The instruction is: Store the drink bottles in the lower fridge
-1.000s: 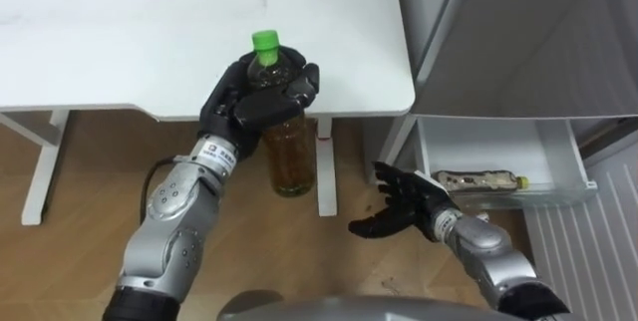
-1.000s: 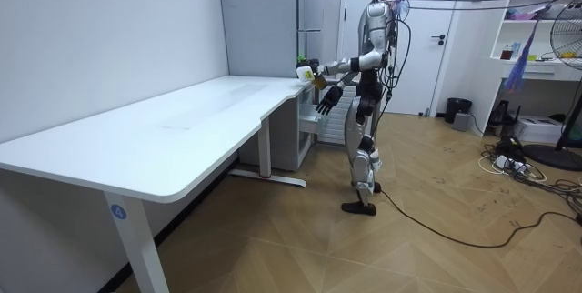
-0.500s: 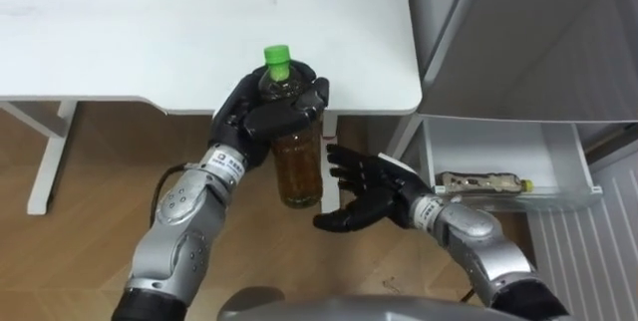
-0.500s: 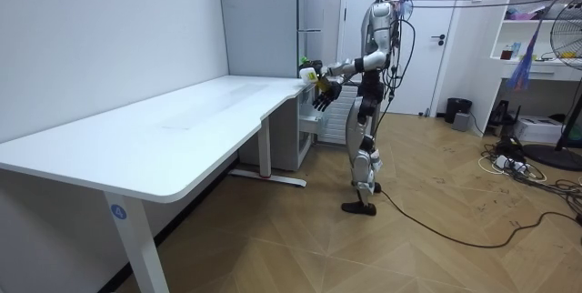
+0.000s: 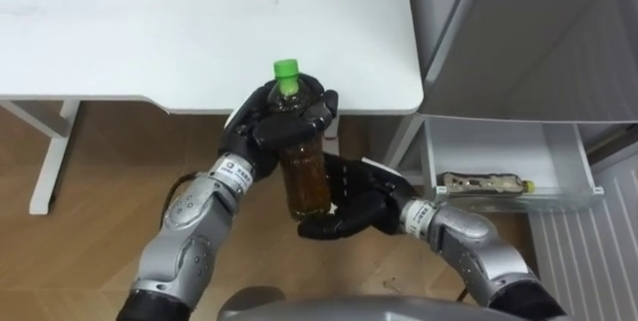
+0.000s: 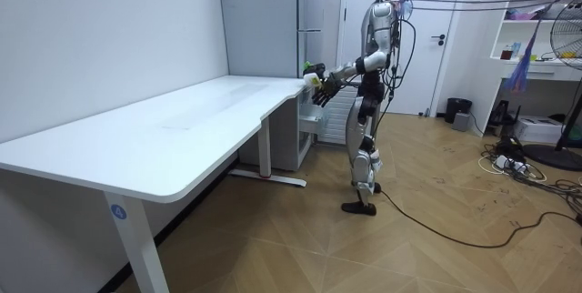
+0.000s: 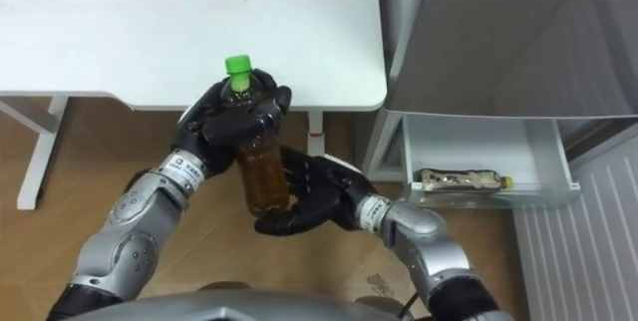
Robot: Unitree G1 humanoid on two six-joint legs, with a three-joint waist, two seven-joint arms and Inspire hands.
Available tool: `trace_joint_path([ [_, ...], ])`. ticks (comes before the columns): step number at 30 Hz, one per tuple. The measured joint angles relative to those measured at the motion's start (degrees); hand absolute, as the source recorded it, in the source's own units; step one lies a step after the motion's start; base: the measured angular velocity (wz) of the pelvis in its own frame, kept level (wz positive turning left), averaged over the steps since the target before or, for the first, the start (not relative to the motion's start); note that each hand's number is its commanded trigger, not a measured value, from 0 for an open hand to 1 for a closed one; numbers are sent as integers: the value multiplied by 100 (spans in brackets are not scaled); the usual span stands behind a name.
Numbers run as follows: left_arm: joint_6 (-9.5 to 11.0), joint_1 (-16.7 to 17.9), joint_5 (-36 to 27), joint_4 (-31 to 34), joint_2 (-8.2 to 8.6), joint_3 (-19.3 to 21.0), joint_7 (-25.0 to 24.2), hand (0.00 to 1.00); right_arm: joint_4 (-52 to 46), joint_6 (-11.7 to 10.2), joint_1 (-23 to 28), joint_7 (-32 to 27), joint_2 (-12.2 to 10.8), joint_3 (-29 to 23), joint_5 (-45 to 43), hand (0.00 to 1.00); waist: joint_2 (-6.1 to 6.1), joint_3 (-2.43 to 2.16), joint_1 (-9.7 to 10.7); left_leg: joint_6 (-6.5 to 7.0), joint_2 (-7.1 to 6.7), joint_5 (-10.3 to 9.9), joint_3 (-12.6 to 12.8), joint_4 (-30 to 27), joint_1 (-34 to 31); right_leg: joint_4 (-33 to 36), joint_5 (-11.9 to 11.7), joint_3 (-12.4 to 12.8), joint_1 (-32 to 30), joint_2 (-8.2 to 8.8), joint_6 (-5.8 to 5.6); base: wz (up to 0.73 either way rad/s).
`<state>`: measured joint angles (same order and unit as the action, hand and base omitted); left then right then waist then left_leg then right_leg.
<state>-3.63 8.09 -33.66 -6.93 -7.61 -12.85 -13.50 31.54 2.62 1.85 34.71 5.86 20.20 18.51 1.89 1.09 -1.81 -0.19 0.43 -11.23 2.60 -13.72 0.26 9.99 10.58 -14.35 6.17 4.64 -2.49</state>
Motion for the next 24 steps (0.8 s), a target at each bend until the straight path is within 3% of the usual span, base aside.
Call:
trace_joint_path([
  [6, 0, 0, -64, 0, -1, -318, -10, 100, 5, 109, -3, 206, -4, 190, 404, 0, 6, 9, 0, 1, -7, -1, -21, -2, -73, 0, 0, -3, -40, 0, 0, 1],
  [23, 1, -3, -178, 0, -113, -532, -7, 100, 122, 125, -6, 289, 47, 408, 926, 0, 38, 26, 19, 26, -19, -23, -88, -199, -368, 33, 0, 18, -229, -2, 0, 4],
  [24, 0, -2, -175, -2, -121, -546, -7, 100, 122, 125, 0, 288, 59, 449, 954, 11, 30, 31, 14, 27, -16, -23, -89, -202, -373, 70, 0, 32, -252, -2, 0, 0],
])
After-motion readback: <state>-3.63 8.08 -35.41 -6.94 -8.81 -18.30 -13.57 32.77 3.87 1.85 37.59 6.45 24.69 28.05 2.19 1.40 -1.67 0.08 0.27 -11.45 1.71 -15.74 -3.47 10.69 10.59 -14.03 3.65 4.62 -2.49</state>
